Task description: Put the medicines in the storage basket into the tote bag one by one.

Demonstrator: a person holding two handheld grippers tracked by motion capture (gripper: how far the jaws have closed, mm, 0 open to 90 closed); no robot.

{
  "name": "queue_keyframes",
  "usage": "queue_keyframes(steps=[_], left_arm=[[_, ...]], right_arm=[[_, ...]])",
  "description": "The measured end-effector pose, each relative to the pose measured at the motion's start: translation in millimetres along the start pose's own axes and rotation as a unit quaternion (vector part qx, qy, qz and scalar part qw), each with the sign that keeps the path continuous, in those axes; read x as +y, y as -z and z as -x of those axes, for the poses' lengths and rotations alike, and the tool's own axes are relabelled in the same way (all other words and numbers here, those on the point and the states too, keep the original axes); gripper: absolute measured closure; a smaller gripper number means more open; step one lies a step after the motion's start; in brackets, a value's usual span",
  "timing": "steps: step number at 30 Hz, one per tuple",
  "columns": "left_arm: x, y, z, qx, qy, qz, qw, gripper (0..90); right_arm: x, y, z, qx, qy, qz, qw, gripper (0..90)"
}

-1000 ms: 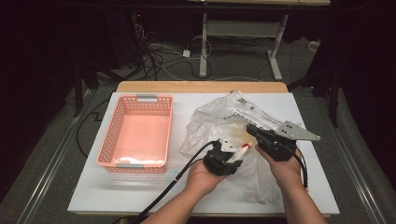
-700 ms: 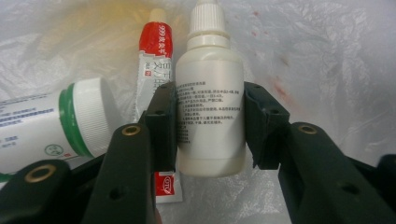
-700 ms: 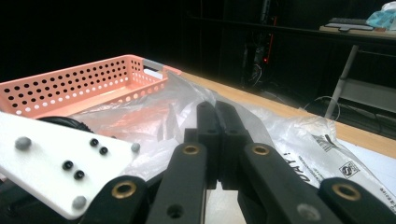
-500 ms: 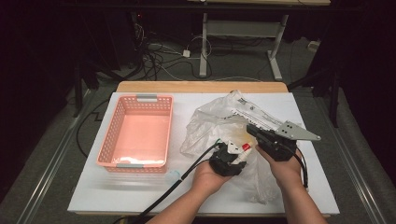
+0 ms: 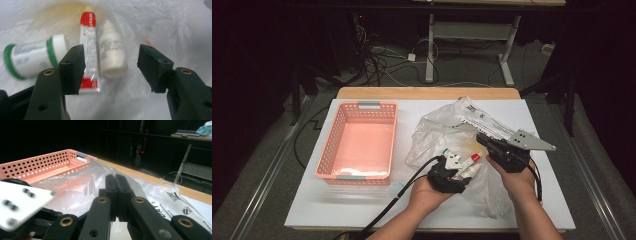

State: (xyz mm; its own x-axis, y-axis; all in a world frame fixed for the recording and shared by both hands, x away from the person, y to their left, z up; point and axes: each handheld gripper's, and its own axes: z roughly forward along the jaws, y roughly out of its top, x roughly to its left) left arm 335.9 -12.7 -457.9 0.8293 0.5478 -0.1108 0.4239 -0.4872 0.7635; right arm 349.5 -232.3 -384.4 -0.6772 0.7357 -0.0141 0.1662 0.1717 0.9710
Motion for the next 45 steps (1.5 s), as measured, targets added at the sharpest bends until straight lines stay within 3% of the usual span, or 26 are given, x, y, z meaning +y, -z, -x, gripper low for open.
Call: queue_keyframes(steps=[3,7,10,12,14,18,21,26,31,33,39,45], left_arm=[[-12.8,15.3,0.4,-0.008,0.007,0.011,0.9999,38.2],[-33.0,36.0,1.8,0.001,0.003,0.001,1.0000,35.4],[-45.6,45.6,0.7,0.003,0.014,-0.011,0.9998,32.4],[-54.6,48.4,1.7,0.013,0.009,-0.024,0.9996,32.3],[-62.7,48.7,1.3,0.028,0.006,-0.038,0.9989,29.0],[-70.8,43.0,0.9,0.031,0.018,-0.055,0.9978,24.9],[-64.9,36.2,2.4,0.033,0.021,-0.056,0.9976,21.4],[-50.2,17.6,7.6,0.049,0.010,-0.064,0.9967,23.0],[-44.1,10.4,8.2,0.047,0.011,-0.055,0.9973,39.9],[-44.0,10.4,7.8,0.041,0.005,-0.053,0.9978,54.1],[-43.6,9.8,5.2,0.031,0.012,-0.047,0.9983,85.9],[-44.1,11.2,3.9,0.027,0.016,-0.044,0.9986,88.7]], right_arm=[[0.1,-0.1,-0.3,-0.001,0.000,0.000,1.0000,90.0],[0.5,0.6,-1.0,-0.001,0.000,0.000,1.0000,90.0],[0.6,0.7,-1.4,-0.001,0.002,-0.001,1.0000,90.0],[0.5,0.0,-1.9,0.000,0.003,-0.001,1.0000,90.0],[0.4,-0.4,-2.6,0.000,0.003,-0.002,1.0000,90.0],[0.6,-0.3,-3.2,0.001,0.005,-0.002,1.0000,90.0],[0.8,0.2,-3.5,0.000,0.002,-0.002,1.0000,90.0],[0.2,-1.3,-4.5,0.002,0.005,-0.002,1.0000,90.0],[-0.4,-2.2,-5.6,0.002,0.005,-0.007,1.0000,90.0],[-0.6,-2.5,-5.1,0.001,0.006,-0.007,1.0000,90.0],[-1.6,-3.2,-5.3,0.003,0.005,-0.009,0.9999,90.0],[-2.3,-3.4,-4.9,0.001,0.005,-0.008,1.0000,90.0]])
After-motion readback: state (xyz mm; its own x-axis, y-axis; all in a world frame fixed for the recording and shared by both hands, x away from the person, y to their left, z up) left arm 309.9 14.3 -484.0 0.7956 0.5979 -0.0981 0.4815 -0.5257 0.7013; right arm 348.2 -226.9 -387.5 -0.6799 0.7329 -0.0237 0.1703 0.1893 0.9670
